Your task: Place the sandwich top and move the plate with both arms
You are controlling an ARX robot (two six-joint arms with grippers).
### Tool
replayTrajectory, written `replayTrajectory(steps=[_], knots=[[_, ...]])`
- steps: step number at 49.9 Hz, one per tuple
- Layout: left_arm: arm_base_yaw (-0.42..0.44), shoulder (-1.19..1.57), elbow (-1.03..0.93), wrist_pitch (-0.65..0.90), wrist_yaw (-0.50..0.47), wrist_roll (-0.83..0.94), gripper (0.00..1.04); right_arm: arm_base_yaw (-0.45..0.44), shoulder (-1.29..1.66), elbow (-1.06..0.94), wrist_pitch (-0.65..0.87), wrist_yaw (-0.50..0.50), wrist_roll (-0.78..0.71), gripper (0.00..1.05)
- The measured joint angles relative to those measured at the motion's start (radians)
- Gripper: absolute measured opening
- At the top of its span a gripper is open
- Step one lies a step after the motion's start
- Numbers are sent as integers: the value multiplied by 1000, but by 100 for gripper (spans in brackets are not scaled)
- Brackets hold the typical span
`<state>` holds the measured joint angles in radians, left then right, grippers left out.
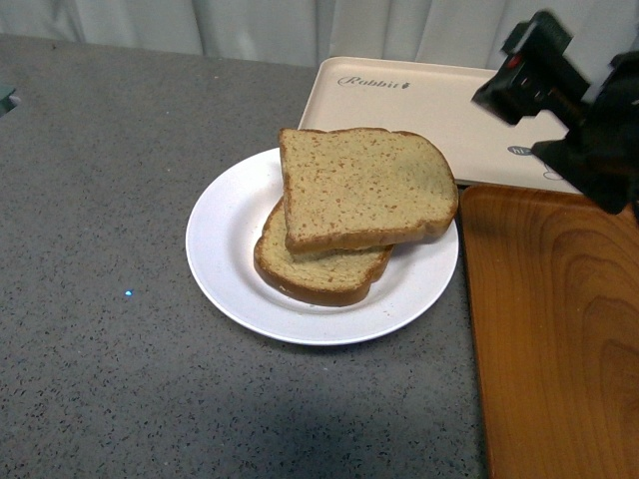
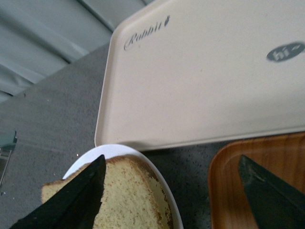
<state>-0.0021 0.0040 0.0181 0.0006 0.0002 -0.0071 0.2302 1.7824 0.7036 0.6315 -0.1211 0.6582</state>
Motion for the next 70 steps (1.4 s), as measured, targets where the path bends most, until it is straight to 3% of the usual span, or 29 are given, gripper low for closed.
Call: replayTrajectory(steps=[3, 4, 8, 11, 14, 18, 22, 23, 24, 28, 33, 60, 70], knots=[[0, 0, 0, 0, 0, 0, 98, -26, -59, -29, 6, 12, -35, 95], [0, 0, 0, 0, 0, 0, 98, -27, -63, -39, 32, 31, -54, 94], [0, 0, 0, 0, 2, 0, 98, -58, -105, -153, 303, 197, -228, 82], [0, 0, 0, 0, -2, 0, 98, -130, -198, -292, 484, 177, -427, 70], [0, 0, 0, 0, -2, 0, 98, -204, -345, -420, 501, 138, -534, 57], [0, 0, 0, 0, 0, 0, 98, -231, -625, -598, 335, 134, -606, 39], [0, 0, 0, 0, 0, 0, 98, -230, -998, -698, -14, 122, -633, 23], [0, 0, 0, 0, 0, 0, 98, -230, -1151, -697, -171, 124, -638, 18], [0, 0, 0, 0, 0, 0, 98, -230, -1200, -697, -193, 124, -639, 16], [0, 0, 0, 0, -2, 0, 98, -230, -1597, -697, -526, 119, -648, 1], [0, -1, 0, 0, -2, 0, 98, -230, -1747, -697, -622, 119, -654, 1], [0, -1, 0, 0, 0, 0, 98, -230, -1777, -697, -630, 120, -654, 1], [0, -1, 0, 0, 0, 0, 98, -230, -1777, -697, -630, 120, -656, 33]])
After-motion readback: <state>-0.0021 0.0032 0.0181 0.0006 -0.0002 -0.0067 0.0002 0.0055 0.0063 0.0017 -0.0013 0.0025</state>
